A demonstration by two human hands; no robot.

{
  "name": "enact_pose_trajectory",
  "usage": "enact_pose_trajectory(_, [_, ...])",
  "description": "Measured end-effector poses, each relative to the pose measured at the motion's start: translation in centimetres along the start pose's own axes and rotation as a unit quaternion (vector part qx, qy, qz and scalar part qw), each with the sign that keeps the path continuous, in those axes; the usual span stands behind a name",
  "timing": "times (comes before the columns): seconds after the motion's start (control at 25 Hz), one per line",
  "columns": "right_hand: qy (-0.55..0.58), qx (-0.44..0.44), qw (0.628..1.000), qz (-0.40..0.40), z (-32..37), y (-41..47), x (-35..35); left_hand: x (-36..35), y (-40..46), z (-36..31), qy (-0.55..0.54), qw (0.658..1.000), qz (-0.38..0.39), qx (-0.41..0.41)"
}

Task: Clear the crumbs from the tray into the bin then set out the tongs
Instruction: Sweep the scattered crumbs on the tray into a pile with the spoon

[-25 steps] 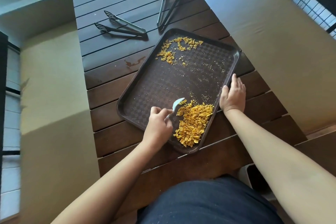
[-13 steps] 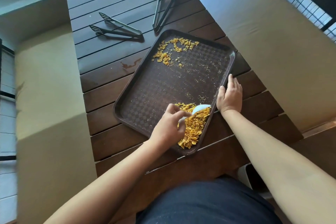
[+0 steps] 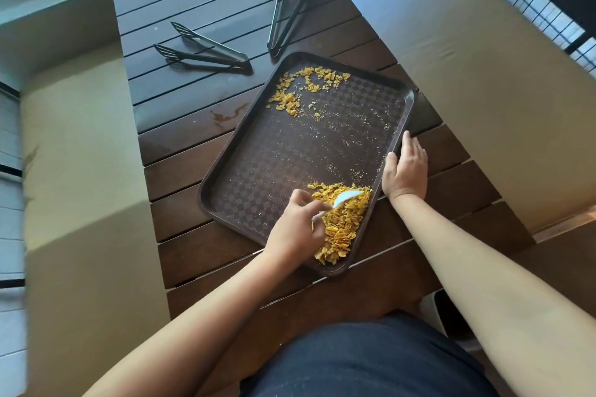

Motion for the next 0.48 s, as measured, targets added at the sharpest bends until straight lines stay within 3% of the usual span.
enact_pose_trajectory(0.24, [0.001, -0.003, 1.0, 0.001, 0.0, -0.1, -0.1, 5.4, 5.4, 0.3, -0.107, 0.984, -0.088, 0.108])
enact_pose_trajectory(0.48, [0.005, -0.003, 1.0, 0.001, -0.2, -0.3, -0.2, 8.3, 10.6, 1.6, -0.08, 0.969, -0.124, 0.2])
Point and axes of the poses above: each hand's wrist, its own y-axis towards the middle knuckle, its own x-axis out of the back of the hand, z = x × y, the point moved 4 cm from there along y, towards the middle knuckle, and after that the axes turned 10 degrees about x, right-handed, at the moved point
